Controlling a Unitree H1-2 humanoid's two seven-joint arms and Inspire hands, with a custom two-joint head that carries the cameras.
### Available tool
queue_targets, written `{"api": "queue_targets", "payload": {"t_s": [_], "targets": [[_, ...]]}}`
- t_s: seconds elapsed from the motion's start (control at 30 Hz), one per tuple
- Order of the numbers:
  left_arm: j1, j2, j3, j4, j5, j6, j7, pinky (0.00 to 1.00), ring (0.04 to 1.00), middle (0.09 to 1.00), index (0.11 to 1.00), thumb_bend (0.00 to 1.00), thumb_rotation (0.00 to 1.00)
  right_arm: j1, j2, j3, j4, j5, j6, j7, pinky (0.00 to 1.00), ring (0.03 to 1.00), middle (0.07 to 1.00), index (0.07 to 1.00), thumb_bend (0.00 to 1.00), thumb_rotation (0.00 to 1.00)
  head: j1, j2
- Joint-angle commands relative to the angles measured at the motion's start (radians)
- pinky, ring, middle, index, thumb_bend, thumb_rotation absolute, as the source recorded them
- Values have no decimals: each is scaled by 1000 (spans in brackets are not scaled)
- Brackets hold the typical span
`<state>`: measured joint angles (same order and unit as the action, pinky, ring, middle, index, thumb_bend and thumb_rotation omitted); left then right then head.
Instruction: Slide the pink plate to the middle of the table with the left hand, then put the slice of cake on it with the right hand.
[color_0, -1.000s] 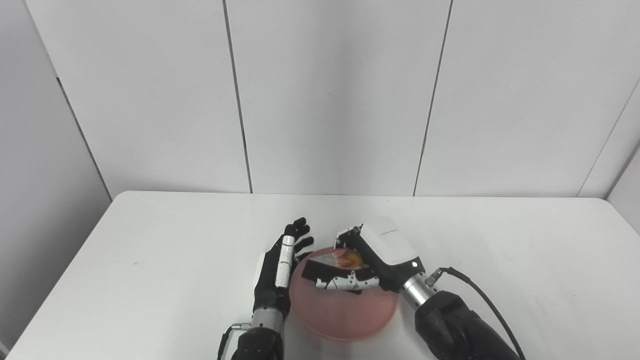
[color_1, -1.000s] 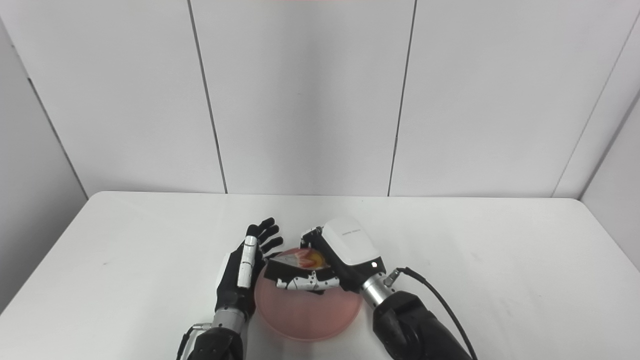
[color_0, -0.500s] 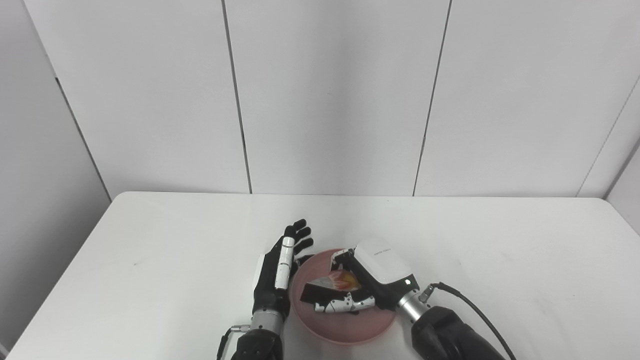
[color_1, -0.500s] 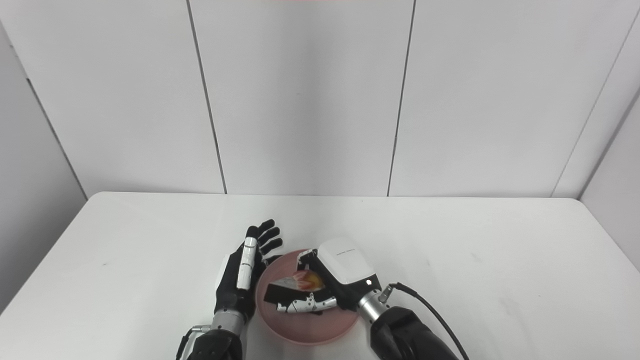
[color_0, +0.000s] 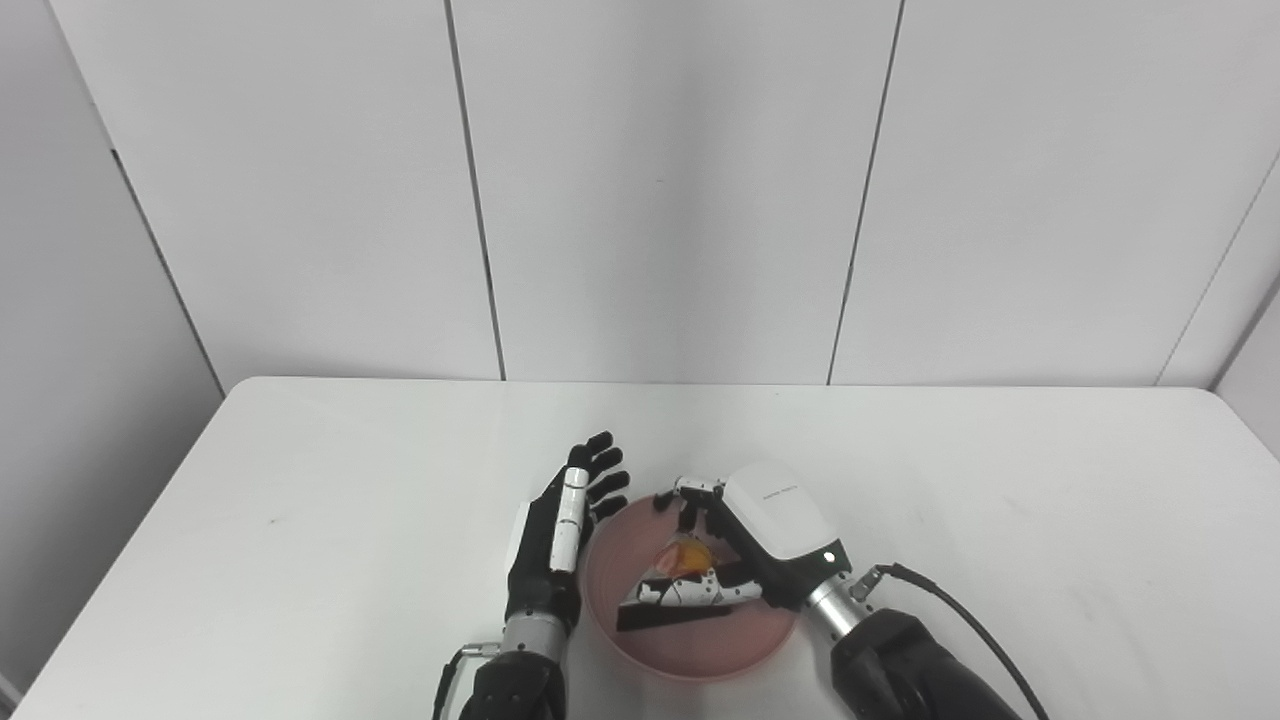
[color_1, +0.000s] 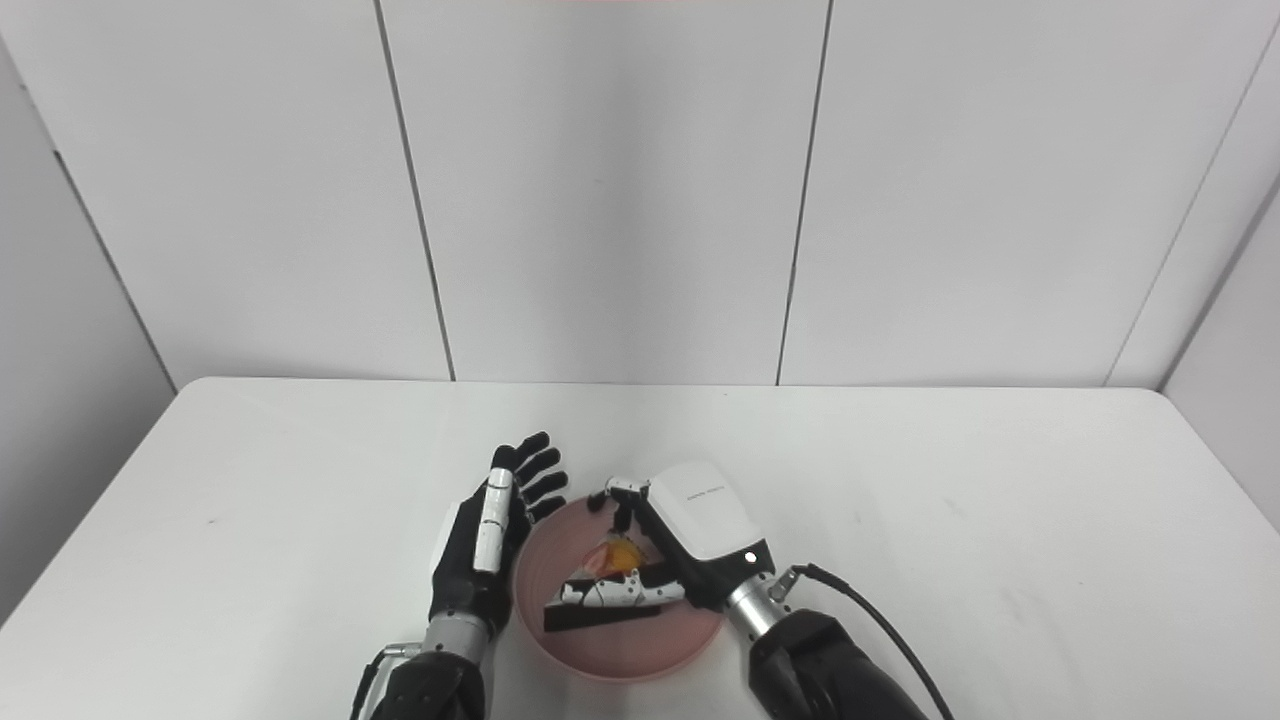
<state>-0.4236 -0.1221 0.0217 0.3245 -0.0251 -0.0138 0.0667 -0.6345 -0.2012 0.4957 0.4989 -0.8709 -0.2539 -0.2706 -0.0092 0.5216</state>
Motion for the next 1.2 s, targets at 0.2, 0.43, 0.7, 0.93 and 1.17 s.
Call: {"api": "queue_targets", "payload": {"t_s": [0.2,0.43,0.7,0.93,1.17], "targets": [[8,-5,2,5,-8,26,0,778,799,838,797,691,974,-13,-17,-15,-116,-34,-40,-74,401,502,631,677,918,1000,1,1],[13,-4,2,-1,-13,26,-6,702,813,852,801,684,979,18,3,-108,-183,67,-105,-147,444,541,627,654,813,1000,-2,0],[16,0,-4,7,51,-11,48,853,854,829,789,651,996,67,78,-236,-65,248,-173,-206,610,702,742,699,755,1000,-2,4],[22,5,-11,12,131,-72,108,966,897,848,846,682,1000,115,193,-401,6,657,-128,-50,831,846,833,793,662,1000,-3,6],[21,7,-13,20,156,-86,120,1000,928,897,902,702,1000,134,241,-497,-24,851,12,60,850,857,853,804,713,1000,-7,6]]}}
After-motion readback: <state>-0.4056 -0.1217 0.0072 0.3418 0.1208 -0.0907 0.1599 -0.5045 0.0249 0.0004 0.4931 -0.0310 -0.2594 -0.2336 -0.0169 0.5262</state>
